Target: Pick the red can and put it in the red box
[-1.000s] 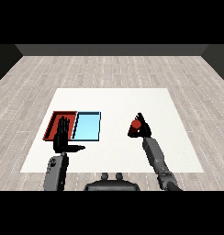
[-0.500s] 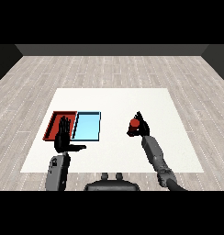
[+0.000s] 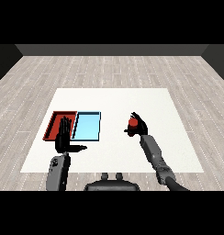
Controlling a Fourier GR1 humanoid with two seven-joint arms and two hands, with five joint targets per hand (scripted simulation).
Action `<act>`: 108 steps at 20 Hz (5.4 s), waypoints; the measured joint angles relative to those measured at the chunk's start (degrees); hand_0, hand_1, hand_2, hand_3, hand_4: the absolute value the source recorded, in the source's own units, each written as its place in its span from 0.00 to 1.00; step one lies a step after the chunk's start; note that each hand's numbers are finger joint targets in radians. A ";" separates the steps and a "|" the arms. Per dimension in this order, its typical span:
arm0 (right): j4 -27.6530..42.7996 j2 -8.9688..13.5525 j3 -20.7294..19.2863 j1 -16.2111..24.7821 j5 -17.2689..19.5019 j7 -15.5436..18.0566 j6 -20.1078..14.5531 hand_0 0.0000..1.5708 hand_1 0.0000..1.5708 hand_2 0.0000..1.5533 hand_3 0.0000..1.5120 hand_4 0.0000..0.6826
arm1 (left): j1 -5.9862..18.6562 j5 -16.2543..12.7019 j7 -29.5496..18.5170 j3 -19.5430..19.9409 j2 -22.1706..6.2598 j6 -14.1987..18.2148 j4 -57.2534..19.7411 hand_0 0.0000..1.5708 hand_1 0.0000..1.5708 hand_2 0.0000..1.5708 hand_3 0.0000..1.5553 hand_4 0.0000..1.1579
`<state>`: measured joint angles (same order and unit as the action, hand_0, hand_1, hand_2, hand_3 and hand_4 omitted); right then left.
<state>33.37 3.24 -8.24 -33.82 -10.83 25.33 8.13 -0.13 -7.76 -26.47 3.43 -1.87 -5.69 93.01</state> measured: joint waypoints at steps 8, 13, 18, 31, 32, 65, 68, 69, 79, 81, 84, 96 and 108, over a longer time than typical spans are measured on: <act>-2.80 -0.43 1.11 -1.66 3.87 0.72 -7.37 0.98 0.98 0.95 0.94 0.84 | -0.25 -0.82 -0.03 0.77 -0.77 -0.95 -0.02 0.00 0.00 0.00 0.00 0.00; -4.22 -0.44 1.73 -3.28 5.47 -0.03 -9.19 0.97 0.97 0.95 0.93 0.80 | -1.38 -0.81 1.17 0.24 -0.46 -0.50 2.44 0.00 0.00 0.00 0.00 0.00; -3.89 -0.71 2.15 -3.40 6.53 -0.87 -10.56 0.99 0.99 0.95 0.93 0.82 | -1.04 -0.92 0.81 0.78 -0.62 -0.57 1.72 0.00 0.00 0.00 0.00 0.00; 15.15 -0.02 3.79 3.46 5.63 -4.30 -11.05 0.96 0.96 0.94 0.91 0.89 | -1.41 -0.17 1.68 -0.59 -0.05 -0.22 2.19 0.00 0.00 0.00 0.00 0.00; 17.23 0.40 3.80 3.62 5.42 -5.10 -11.00 0.96 0.96 0.94 0.91 0.89 | -0.79 0.40 1.88 -0.84 0.02 0.16 1.78 0.00 0.00 0.00 0.00 0.00; 54.54 -3.18 27.63 13.68 4.86 -10.43 -30.37 0.92 0.92 0.93 0.92 0.93 | 11.30 5.66 14.69 -22.82 1.85 14.93 -5.94 0.00 0.00 0.00 0.00 0.00; 56.08 -3.14 26.73 13.98 5.46 -11.00 -28.81 0.93 0.93 0.93 0.92 0.96 | 11.36 5.26 14.69 -24.24 1.86 16.15 -7.12 0.00 0.00 0.00 0.00 0.00; 55.94 -3.16 26.86 13.99 5.35 -10.54 -28.69 0.93 0.93 0.93 0.92 0.97 | 11.31 4.95 14.38 -24.52 1.86 16.31 -7.77 0.00 0.00 0.00 0.00 0.00; 54.78 -3.00 30.23 12.86 4.09 -8.33 -31.20 0.94 0.94 0.92 0.92 0.97 | 14.78 0.87 13.98 -27.49 1.86 19.67 -12.52 0.00 0.00 0.00 0.00 0.00; 53.77 -3.08 31.33 13.00 3.03 -6.42 -32.01 0.94 0.94 0.93 0.92 0.99 | 15.47 0.11 13.80 -27.71 1.86 19.94 -13.71 0.00 0.00 0.00 0.00 0.00; 53.65 -3.15 32.38 12.41 2.43 -6.29 -32.75 0.92 0.92 0.92 0.92 0.97 | 15.20 -1.39 12.50 -29.96 1.87 21.53 -14.42 0.00 0.00 0.00 0.00 0.00; 54.33 -3.21 36.47 11.17 -2.66 -5.32 -35.06 0.97 0.97 0.94 0.94 0.97 | 19.13 -6.80 9.05 -32.25 1.86 21.80 -20.53 0.00 0.00 0.00 0.00 0.00; 51.59 -2.96 39.32 7.96 -4.02 -4.92 -38.74 0.97 0.97 0.94 0.92 0.96 | 19.69 -11.13 7.76 -33.10 1.34 28.99 -21.11 1.00 1.00 1.00 0.98 0.98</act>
<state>84.95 0.28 31.08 -25.86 -14.86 20.41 -30.62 19.56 -18.88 -18.71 -29.67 -0.52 23.30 71.89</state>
